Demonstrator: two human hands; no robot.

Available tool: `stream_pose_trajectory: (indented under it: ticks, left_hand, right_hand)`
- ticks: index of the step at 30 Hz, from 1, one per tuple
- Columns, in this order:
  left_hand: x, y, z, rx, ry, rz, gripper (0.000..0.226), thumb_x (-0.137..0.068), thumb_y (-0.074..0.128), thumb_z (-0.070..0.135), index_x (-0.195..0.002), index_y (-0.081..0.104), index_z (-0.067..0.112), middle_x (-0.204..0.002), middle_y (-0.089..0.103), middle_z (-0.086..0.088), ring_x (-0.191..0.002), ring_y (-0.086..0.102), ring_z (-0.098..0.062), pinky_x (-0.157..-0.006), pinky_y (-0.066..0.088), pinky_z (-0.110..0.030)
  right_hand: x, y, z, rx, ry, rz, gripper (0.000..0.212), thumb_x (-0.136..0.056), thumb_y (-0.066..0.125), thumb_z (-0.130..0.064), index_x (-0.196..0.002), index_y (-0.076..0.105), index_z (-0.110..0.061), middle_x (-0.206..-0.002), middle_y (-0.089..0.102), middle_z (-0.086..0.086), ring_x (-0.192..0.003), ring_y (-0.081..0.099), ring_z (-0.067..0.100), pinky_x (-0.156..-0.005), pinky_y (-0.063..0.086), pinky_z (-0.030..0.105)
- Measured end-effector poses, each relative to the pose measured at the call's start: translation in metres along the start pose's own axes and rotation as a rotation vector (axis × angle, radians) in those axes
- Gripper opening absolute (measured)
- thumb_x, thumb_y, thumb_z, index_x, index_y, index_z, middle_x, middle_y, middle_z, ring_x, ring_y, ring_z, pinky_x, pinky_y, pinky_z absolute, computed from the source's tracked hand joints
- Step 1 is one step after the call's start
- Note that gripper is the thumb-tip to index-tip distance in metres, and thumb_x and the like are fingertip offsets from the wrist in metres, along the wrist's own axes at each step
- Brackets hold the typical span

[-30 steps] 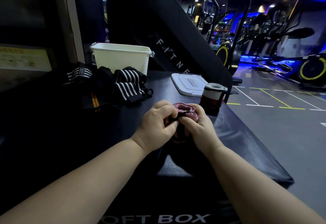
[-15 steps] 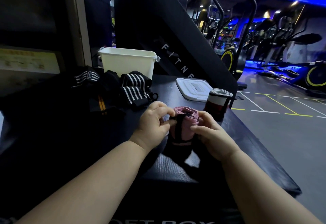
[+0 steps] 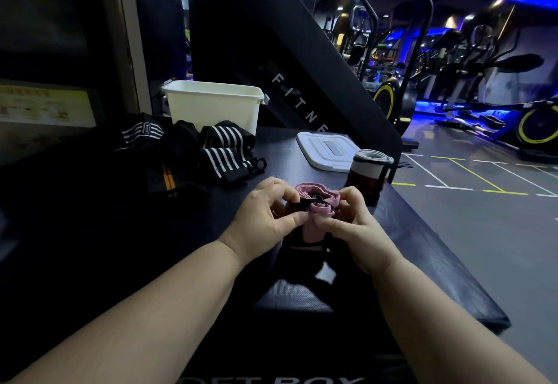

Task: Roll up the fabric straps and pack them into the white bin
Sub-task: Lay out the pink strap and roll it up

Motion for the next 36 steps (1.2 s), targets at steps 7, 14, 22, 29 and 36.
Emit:
stream_pose_trajectory:
  ticks: [7,14,22,29,36]
  left_hand:
    - [-0.003,-0.002,-0.004,-0.059,-0.018,0.028,0.024,-0.074,0.082,0.010,-0.084,0.062,0.021,-0.094,0.055,0.004,-0.070,0.050,-0.010,-0.068,0.042,-0.010]
    - [-0.001,0.005,0.003,-0.034,0.013,-0.028,0.018,-0.073,0.069,0.023,-0.087,0.059,0.025,-0.096,0.053,0.003,-0.084,0.054,-0.007,-0.079,0.044,-0.017]
    - [-0.001,0.007,-0.005,0.136,-0.073,-0.063,0.029,-0.067,0.070,0.046,-0.084,0.060,0.026,-0.094,0.053,0.007,-0.081,0.053,-0.025,-0.082,0.048,-0.036]
    - [-0.003,0.007,0.001,0.074,-0.036,0.007,0.020,-0.071,0.071,0.038,-0.082,0.058,0.027,-0.091,0.053,0.004,-0.081,0.057,-0.021,-0.077,0.050,-0.037]
    - [-0.002,0.011,-0.002,0.122,-0.061,-0.059,0.027,-0.066,0.071,0.045,-0.082,0.060,0.026,-0.091,0.051,0.007,-0.069,0.046,-0.010,-0.069,0.042,-0.023]
  right_hand:
    - [0.001,0.002,0.000,-0.133,0.059,-0.043,0.069,-0.052,0.094,-0.027,-0.101,0.049,-0.012,-0.095,0.068,0.011,-0.086,0.067,0.023,-0.072,0.056,0.033]
    - [0.000,0.000,0.001,-0.053,0.016,0.000,0.073,-0.069,0.074,-0.009,-0.136,0.045,-0.015,-0.123,0.064,0.006,-0.110,0.063,0.015,-0.091,0.053,0.028]
    - [-0.003,-0.001,-0.004,0.046,-0.061,0.008,0.053,-0.077,0.069,-0.010,-0.128,0.054,-0.006,-0.125,0.064,0.015,-0.116,0.060,0.025,-0.098,0.049,0.036]
    - [-0.003,0.002,-0.003,-0.001,-0.041,0.018,0.043,-0.076,0.065,-0.008,-0.117,0.055,-0.009,-0.109,0.068,0.004,-0.102,0.064,0.014,-0.085,0.052,0.025]
    - [-0.002,0.000,-0.003,0.033,-0.063,0.069,0.040,-0.076,0.068,-0.012,-0.114,0.056,-0.010,-0.103,0.070,0.003,-0.098,0.065,0.016,-0.085,0.053,0.029]
Point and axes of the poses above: each hand's wrist, its own x-axis away from the middle knuckle, its own y-axis out of the palm, z = x × y, the point moved 9 cm from there along -x, towards the middle knuckle
